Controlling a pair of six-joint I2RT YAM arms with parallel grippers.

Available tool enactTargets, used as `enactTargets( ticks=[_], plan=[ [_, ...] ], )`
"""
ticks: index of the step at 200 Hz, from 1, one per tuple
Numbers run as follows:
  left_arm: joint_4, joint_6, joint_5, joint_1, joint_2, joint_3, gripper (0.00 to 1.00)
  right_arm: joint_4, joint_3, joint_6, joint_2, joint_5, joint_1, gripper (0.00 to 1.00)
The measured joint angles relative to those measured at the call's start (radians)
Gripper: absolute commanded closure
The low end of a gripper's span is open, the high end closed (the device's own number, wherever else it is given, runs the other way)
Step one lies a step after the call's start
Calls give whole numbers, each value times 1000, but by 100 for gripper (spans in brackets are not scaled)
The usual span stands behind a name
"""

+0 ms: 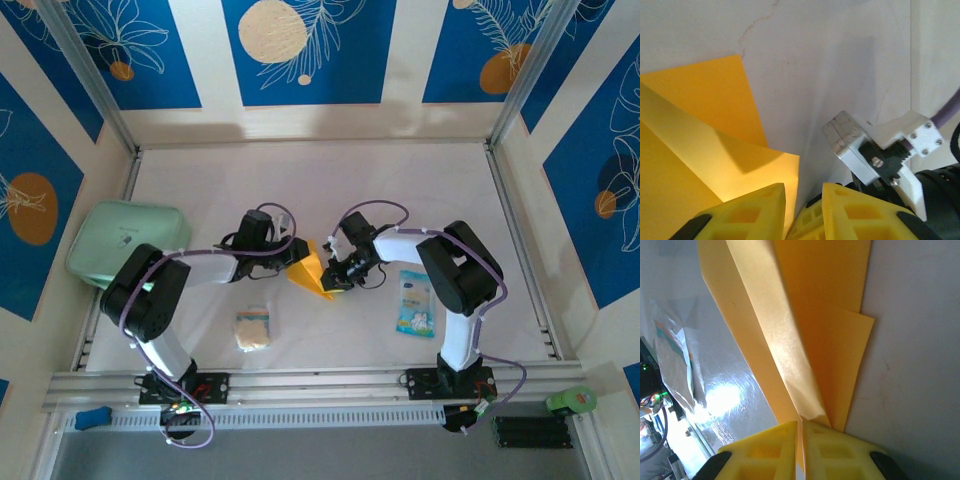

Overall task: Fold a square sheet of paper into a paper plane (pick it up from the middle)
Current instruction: Fourth fold the wing at the center of the table.

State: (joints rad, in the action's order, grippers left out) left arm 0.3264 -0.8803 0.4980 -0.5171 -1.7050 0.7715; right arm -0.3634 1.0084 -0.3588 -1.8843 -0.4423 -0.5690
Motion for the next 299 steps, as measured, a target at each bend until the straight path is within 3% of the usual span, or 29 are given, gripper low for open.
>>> enactTargets(
  ticks=[104, 221, 299],
  plan=[
    [36, -3, 6, 0, -143, 47, 77, -18, 0, 12, 0, -3, 7, 88],
    [27, -4, -5, 0, -171, 70, 77, -14, -2, 11, 3, -3, 8, 88],
    [19, -4, -12, 0, -172, 72, 78, 5, -51, -45, 124, -22, 7, 87]
  ],
)
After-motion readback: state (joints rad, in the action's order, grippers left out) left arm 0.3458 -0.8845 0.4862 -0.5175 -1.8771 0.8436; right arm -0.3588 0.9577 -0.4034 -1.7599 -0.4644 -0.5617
